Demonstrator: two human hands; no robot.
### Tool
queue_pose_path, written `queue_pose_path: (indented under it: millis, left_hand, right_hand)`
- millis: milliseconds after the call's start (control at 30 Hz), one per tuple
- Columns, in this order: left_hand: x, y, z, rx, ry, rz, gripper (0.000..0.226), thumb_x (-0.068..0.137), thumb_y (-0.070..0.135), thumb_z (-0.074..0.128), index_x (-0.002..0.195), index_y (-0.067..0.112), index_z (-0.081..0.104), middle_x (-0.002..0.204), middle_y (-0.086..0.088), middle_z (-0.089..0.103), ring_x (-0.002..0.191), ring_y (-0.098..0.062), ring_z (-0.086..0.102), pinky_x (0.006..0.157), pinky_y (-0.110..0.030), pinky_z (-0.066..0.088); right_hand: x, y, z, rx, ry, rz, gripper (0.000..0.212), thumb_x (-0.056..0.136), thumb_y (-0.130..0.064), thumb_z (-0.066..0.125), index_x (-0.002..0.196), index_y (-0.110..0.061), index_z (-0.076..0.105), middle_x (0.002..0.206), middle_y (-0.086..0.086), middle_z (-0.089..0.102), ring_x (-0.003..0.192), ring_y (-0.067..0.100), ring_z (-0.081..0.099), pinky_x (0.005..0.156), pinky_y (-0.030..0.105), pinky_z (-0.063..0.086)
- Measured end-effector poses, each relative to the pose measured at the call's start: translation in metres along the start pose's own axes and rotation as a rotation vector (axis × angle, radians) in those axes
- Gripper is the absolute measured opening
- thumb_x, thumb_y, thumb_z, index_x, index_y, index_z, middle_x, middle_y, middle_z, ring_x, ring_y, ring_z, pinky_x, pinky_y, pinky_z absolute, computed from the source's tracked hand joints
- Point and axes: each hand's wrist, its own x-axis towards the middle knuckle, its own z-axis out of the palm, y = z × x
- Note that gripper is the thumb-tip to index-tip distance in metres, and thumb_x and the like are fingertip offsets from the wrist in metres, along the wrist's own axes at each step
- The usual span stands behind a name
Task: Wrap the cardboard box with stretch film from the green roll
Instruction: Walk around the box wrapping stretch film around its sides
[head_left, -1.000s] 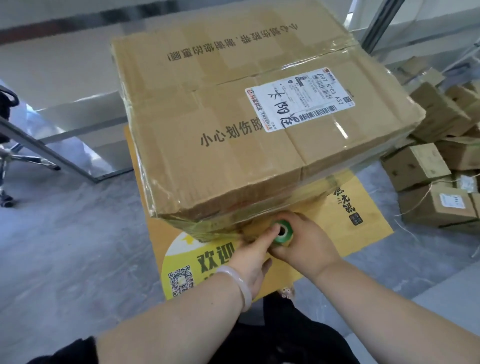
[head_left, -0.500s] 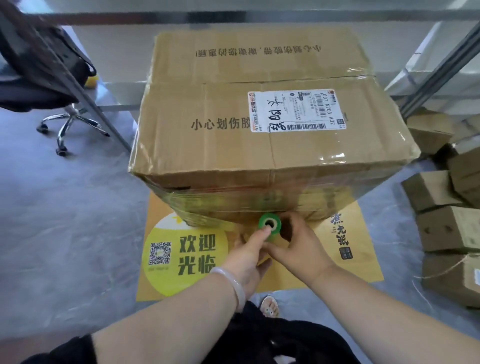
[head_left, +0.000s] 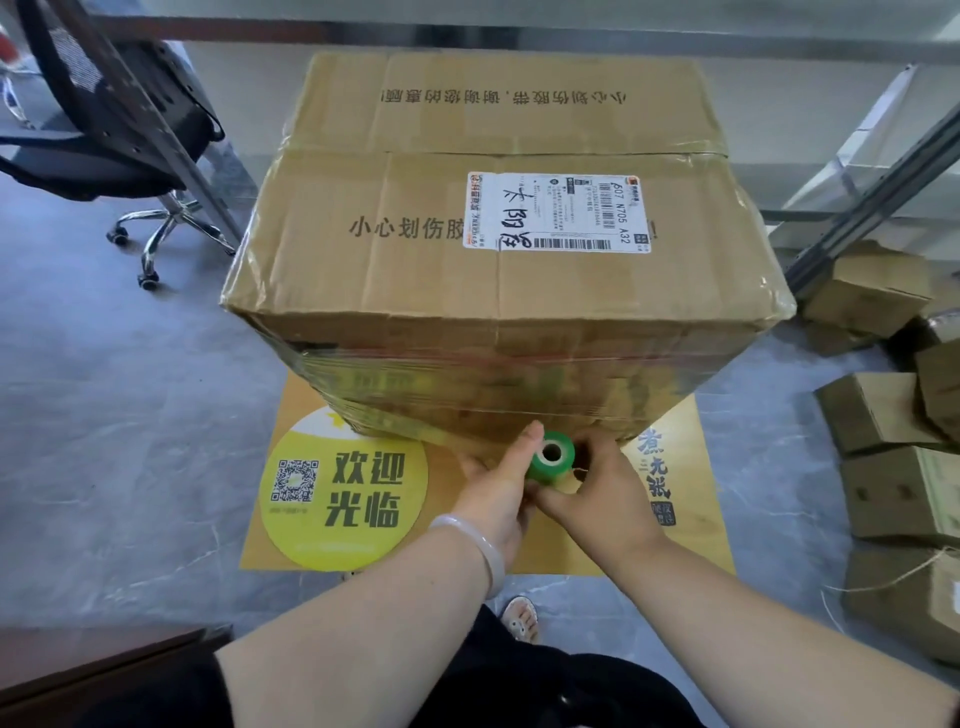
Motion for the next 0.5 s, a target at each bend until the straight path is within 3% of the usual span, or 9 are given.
queue_pose_path:
  millis: [100, 167, 300, 400, 500]
  left_hand:
    - [-0.005, -0.01, 0.009, -0.032, -0.03, 0.001, 0.164, 0.032, 0.053, 0.094, 0.153, 0.047, -0.016, 0.153, -0.007, 0.046, 0.124, -0.021, 0.061, 0.112, -0.038, 0.046]
    - [-0.007, -0.016, 0.014, -0.054, -0.037, -0.001, 0.167, 0.031, 0.047, 0.097, 0.151, 0.051, -0.02, 0.153, -0.009, 0.047, 0.127, -0.023, 0.06, 0.112, -0.04, 0.045]
    - [-0.008, -0.019, 0.022, -0.126, -0.004, 0.014, 0.142, 0.065, 0.028, 0.093, 0.151, 0.053, -0.016, 0.152, -0.011, 0.048, 0.125, -0.026, 0.06, 0.114, -0.043, 0.043]
    - [-0.005, -0.016, 0.019, -0.081, -0.015, 0.014, 0.133, 0.073, 0.027, 0.087, 0.151, 0.052, -0.018, 0.148, -0.012, 0.052, 0.124, -0.027, 0.062, 0.11, -0.045, 0.046]
    - [0.0, -0.011, 0.018, -0.037, -0.024, 0.005, 0.112, 0.088, 0.021, 0.074, 0.153, 0.049, -0.014, 0.147, -0.015, 0.052, 0.133, -0.031, 0.055, 0.111, -0.046, 0.044]
  right_hand:
    - [0.001, 0.0, -0.006, 0.018, 0.043, 0.054, 0.049, 0.066, -0.043, 0.079, 0.099, -0.024, 0.048, 0.09, -0.004, 0.062, 0.083, 0.017, 0.061, 0.07, 0.035, 0.05]
    - [0.001, 0.001, -0.012, -0.009, 0.03, 0.035, 0.043, 0.068, -0.045, 0.075, 0.097, -0.026, 0.05, 0.088, -0.003, 0.061, 0.082, 0.017, 0.059, 0.068, 0.035, 0.049]
    - [0.0, 0.004, -0.013, -0.021, 0.009, -0.003, 0.036, 0.072, -0.045, 0.071, 0.098, -0.024, 0.057, 0.092, 0.0, 0.058, 0.085, 0.018, 0.057, 0.07, 0.034, 0.047]
    - [0.001, 0.003, -0.015, 0.018, -0.008, -0.016, 0.041, 0.072, -0.042, 0.072, 0.104, -0.022, 0.056, 0.096, 0.0, 0.059, 0.088, 0.017, 0.057, 0.07, 0.03, 0.043]
    - [0.003, 0.01, -0.019, 0.108, -0.102, 0.018, 0.048, 0.072, -0.029, 0.076, 0.114, -0.027, 0.052, 0.101, -0.004, 0.065, 0.096, 0.014, 0.062, 0.083, 0.035, 0.051]
